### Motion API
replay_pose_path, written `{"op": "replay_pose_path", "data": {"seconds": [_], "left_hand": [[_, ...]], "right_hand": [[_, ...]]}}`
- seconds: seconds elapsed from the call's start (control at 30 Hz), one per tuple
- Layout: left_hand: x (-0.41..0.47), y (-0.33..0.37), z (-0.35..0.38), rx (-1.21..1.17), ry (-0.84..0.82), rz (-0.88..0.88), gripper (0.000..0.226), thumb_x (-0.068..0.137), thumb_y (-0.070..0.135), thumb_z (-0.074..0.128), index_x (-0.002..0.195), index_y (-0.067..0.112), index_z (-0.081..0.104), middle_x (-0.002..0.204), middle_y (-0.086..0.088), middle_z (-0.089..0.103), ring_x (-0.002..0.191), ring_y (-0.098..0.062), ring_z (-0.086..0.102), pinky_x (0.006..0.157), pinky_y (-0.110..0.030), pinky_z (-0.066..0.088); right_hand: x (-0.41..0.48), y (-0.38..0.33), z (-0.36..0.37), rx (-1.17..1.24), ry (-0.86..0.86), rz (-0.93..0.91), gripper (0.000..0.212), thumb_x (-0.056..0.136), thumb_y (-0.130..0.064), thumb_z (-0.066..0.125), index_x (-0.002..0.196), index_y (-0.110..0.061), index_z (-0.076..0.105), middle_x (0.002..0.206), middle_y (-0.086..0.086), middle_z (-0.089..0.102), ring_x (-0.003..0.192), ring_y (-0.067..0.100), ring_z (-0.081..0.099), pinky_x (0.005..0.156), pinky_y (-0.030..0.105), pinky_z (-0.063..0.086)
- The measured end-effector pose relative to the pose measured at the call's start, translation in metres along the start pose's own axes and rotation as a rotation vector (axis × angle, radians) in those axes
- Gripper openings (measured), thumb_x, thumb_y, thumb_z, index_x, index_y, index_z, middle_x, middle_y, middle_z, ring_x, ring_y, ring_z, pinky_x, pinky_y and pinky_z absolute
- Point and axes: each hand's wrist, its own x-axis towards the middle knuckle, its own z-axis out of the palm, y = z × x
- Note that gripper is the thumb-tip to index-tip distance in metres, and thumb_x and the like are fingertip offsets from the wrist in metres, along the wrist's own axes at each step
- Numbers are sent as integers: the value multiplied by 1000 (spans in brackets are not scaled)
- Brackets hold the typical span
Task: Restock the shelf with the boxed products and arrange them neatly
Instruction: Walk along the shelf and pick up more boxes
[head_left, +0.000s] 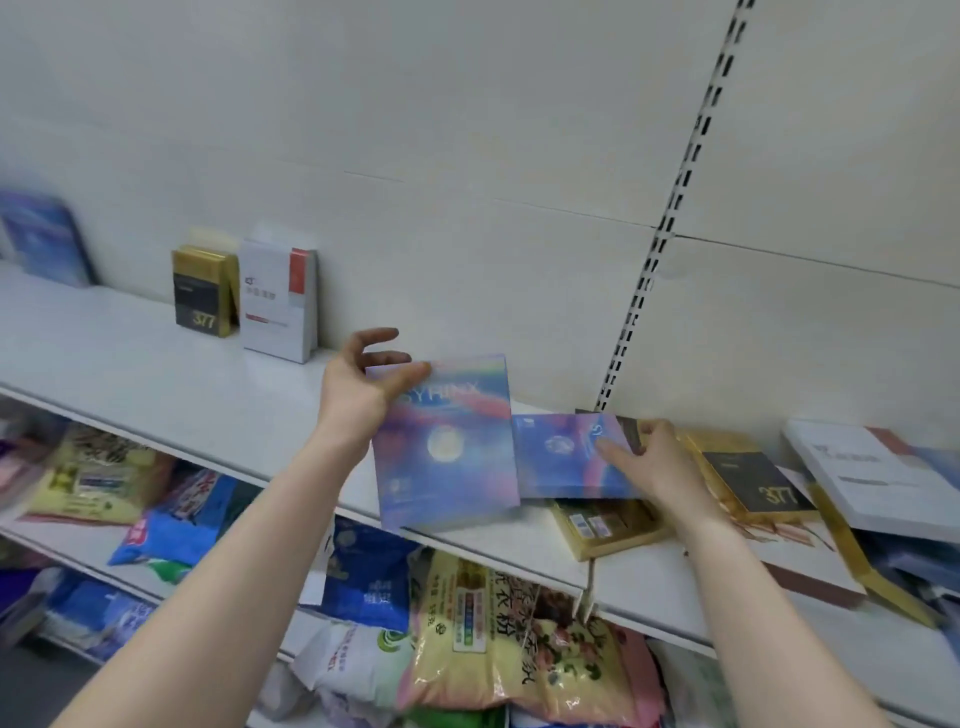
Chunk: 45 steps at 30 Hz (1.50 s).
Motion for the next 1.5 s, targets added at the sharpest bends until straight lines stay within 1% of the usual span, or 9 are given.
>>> {"op": "replay_pose_path", "data": {"seconds": [0.07, 0.17, 0.37, 0.5, 0.7, 0.93, 1.07, 1.33, 1.5], "left_hand": [[17, 3, -3, 27, -58, 52, 46, 75, 11, 80, 114, 25, 61, 97, -1, 68, 79, -10, 63, 68, -21, 50], [31, -1, -11, 84, -268, 148, 47, 83, 2, 70, 122, 24, 55, 109, -4, 65, 96, -6, 61, 80, -21, 49], [34, -31, -34, 257, -519, 18, 95, 75, 1, 77, 144, 44, 27, 128, 5, 50, 101, -12, 65, 80, -29, 57], [32, -41, -40, 70, -370, -112, 96, 72, -3, 79, 144, 38, 31, 118, -8, 65, 91, -25, 71, 76, -42, 59], [39, -19, -35, 18, -257, 51, 92, 72, -8, 77, 141, 37, 36, 104, -1, 71, 79, -7, 68, 70, -18, 53], [0, -53, -37, 149, -285, -161, 59, 72, -3, 78, 118, 14, 46, 98, -2, 64, 86, -18, 64, 61, -18, 52], [-17, -56, -41, 48, -170, -180, 42, 78, 4, 75, 110, 19, 51, 99, -3, 65, 85, -19, 65, 62, -25, 55], [-53, -31, -89, -85, 115, -77, 28, 90, 9, 64, 116, 12, 53, 102, -11, 70, 86, -21, 68, 71, -33, 58], [-78, -32, -158, -168, 308, -120, 18, 91, 14, 63, 108, 14, 57, 109, -15, 69, 99, -34, 65, 86, -49, 53]], "right_hand": [[7, -7, 10, -163, -109, 28, 93, 75, -77, 58, 136, -8, 47, 132, 12, 59, 115, 31, 58, 94, 39, 49], [15, -11, 24, -288, -151, 71, 91, 72, -82, 55, 124, -8, 58, 121, 13, 65, 102, 30, 62, 87, 38, 52], [21, -13, 31, 240, -103, 166, 67, 63, -47, 88, 112, -9, 62, 108, 12, 69, 93, 28, 66, 84, 42, 55], [11, -35, 20, 575, 96, 9, 50, 73, -13, 85, 110, -19, 51, 107, 8, 69, 91, 26, 69, 80, 44, 58], [-13, -84, 5, 407, 288, -347, 32, 76, -16, 79, 100, -25, 60, 91, -8, 67, 80, 12, 63, 65, 26, 48], [-10, -39, 56, 639, 132, -124, 38, 83, -10, 75, 112, -22, 54, 110, 1, 66, 104, 22, 65, 91, 40, 53], [-6, -38, 55, 664, 188, -149, 25, 88, -12, 70, 106, -22, 57, 111, 2, 67, 106, 22, 65, 90, 41, 54], [-43, -77, 44, 720, 231, -455, 27, 93, -11, 64, 117, -9, 51, 108, 5, 62, 95, 20, 60, 78, 25, 45], [-93, -114, 85, 946, 21, -464, 33, 93, 3, 58, 114, -21, 51, 101, -8, 66, 85, -2, 62, 77, 13, 49]]}}
